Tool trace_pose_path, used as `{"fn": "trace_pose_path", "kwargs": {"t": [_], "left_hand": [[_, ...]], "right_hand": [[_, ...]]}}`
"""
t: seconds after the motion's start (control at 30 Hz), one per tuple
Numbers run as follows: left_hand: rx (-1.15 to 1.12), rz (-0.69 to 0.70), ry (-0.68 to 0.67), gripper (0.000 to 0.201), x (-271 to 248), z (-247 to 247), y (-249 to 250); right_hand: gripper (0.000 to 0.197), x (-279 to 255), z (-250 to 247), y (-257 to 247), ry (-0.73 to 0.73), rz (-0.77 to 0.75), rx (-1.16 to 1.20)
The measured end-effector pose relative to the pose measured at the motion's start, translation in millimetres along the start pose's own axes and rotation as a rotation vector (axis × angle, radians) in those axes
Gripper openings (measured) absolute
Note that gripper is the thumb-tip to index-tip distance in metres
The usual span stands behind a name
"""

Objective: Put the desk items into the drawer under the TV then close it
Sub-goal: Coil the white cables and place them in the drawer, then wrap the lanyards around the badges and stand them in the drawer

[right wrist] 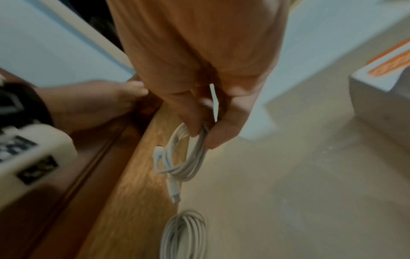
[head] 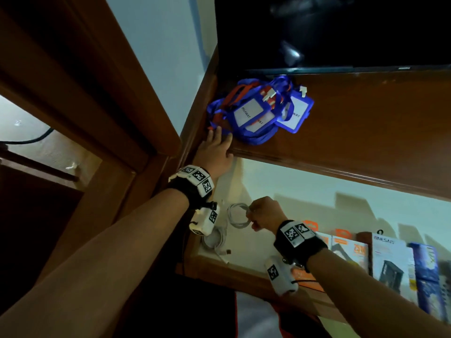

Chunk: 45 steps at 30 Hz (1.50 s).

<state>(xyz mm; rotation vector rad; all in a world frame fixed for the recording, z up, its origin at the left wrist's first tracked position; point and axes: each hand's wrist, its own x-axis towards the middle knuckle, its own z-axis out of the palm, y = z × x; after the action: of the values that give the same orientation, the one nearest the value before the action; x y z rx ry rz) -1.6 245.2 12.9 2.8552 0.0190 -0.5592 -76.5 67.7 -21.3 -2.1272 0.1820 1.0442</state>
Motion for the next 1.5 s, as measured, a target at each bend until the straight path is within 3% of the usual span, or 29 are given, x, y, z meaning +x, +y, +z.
{"fn": "trace_pose_path", "kwargs": {"t": [0.23, 0.47, 0.63, 0.77, 0.87, 0.93, 1.03, 1.13, 1.27, 1.5], "left_hand": [[-0.001, 0.040, -0.010, 0.070, 3, 7, -6], [0.017, 0.048, 0.000, 0.080, 2, 7, -5], [0.052, 0.057, 0.037, 0.083, 2, 11, -4], [0.041, 0.066, 0.042, 0.086, 1, 14, -6], [-0.001, 0.041, 0.033, 0.088, 2, 15, -4], [-0.025, 0.023, 0.017, 0.089, 3, 14, -4], [-0.041, 0.018, 0.003, 0.090, 4, 13, -4], [-0.037, 0.018, -0.014, 0.090, 4, 12, -5], [-0.089, 0.007, -0.031, 0.090, 8, 11, -6], [-0.235, 0.036, -0.018, 0.089, 6, 12, -8]], "right_hand": [[0.025, 33, 31, -22, -0.018, -0.073, -0.191], [0.020, 44, 44, -18, 0.032, -0.084, -0.212], [0.016, 42, 28, -9, 0.044, -0.169, -0.255], [0.014, 32, -14, -20, 0.217, -0.208, -0.007], [0.014, 25, -49, -38, 0.485, -0.358, 0.078], [0.012, 25, -70, -54, 0.650, -0.485, 0.014], [0.010, 34, -95, -85, 0.778, -0.631, -0.073], [0.030, 51, -110, -117, 0.732, -0.662, -0.280], [0.057, 66, -109, -140, 0.615, -0.543, -0.760], [0.055, 79, -99, -146, 0.603, -0.487, -0.907]]}}
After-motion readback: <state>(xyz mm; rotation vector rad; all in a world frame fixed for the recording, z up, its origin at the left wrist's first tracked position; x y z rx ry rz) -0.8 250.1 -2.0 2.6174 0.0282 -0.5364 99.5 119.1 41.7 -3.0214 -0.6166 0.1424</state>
